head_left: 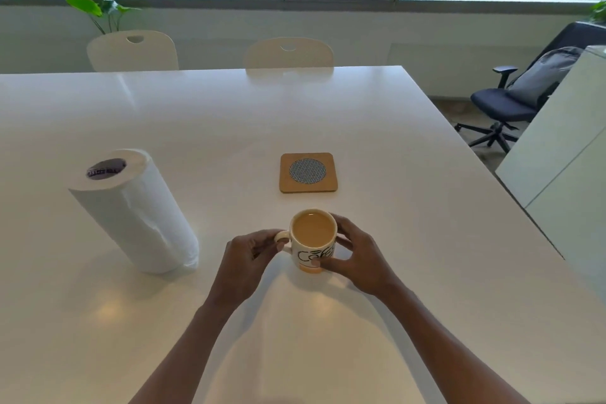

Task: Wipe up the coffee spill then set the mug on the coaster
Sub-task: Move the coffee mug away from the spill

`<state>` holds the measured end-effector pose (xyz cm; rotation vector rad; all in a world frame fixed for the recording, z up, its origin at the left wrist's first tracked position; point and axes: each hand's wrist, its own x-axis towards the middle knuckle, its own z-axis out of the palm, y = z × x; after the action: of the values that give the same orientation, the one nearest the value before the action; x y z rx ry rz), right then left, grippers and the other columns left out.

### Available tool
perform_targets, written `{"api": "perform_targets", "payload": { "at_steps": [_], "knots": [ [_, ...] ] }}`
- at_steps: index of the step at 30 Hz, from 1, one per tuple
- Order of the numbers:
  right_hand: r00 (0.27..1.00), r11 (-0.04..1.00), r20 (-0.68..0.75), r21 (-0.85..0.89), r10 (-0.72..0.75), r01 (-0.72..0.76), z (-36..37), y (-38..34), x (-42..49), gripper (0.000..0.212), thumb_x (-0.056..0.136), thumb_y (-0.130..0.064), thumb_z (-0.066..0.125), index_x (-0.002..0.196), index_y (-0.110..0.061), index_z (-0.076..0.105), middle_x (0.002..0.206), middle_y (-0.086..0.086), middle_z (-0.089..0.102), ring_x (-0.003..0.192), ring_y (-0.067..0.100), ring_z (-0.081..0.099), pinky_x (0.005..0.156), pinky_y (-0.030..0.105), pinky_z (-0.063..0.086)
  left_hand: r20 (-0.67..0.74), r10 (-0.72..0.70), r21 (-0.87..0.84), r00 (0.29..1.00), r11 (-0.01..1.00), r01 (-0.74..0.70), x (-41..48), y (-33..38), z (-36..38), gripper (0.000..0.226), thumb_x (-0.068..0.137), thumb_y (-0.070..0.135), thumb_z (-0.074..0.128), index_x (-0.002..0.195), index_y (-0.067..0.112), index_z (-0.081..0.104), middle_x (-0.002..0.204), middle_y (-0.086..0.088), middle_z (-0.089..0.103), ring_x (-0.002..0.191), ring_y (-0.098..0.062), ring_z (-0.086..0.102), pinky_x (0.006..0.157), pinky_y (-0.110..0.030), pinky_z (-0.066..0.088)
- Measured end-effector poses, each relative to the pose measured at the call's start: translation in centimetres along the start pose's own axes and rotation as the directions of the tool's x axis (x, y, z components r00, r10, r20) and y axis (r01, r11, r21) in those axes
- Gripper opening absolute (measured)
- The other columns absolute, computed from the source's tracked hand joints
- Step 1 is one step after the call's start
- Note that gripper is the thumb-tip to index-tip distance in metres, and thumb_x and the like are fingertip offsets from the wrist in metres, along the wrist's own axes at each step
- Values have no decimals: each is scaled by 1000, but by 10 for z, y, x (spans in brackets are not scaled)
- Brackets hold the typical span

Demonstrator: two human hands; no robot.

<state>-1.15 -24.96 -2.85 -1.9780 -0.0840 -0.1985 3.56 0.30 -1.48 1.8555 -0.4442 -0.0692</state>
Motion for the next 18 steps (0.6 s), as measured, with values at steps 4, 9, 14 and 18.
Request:
{"api": "perform_targets", "payload": {
  "at_steps": [4,9,14,18],
  "knots": [
    [1000,999,-17,53,-3,4,1,2,1,81,75,-18,97,147,-23,58,141,-15,69,135,8,62,108,17,49,5,4,9,1000,1000,-4,2,-3,0,27,95,21,75,112,41,79,104,17,81,104,-11,77,95,-41,61],
    [1000,997,-18,71,4,-2,0,-4,4,82,71,-24,99,142,-37,60,140,-20,69,134,7,63,106,14,49,16,18,33,1000,999,-18,5,-5,-2,18,93,43,71,107,52,77,95,3,82,82,-11,66,87,-49,60],
    [1000,997,-19,80,9,-7,2,-8,6,83,69,-27,100,141,-38,61,140,-16,70,134,9,64,106,14,49,16,36,69,999,997,-37,8,-9,-7,16,93,53,66,106,53,76,88,-7,77,77,-9,57,83,-52,58],
    [1000,997,-5,81,-12,12,2,-15,16,84,69,-26,101,142,-37,61,140,-17,70,134,9,64,108,16,50,2,25,61,1000,998,-25,13,-4,-14,15,95,50,68,106,58,74,84,6,76,75,-13,62,84,-52,58]
  ]
}}
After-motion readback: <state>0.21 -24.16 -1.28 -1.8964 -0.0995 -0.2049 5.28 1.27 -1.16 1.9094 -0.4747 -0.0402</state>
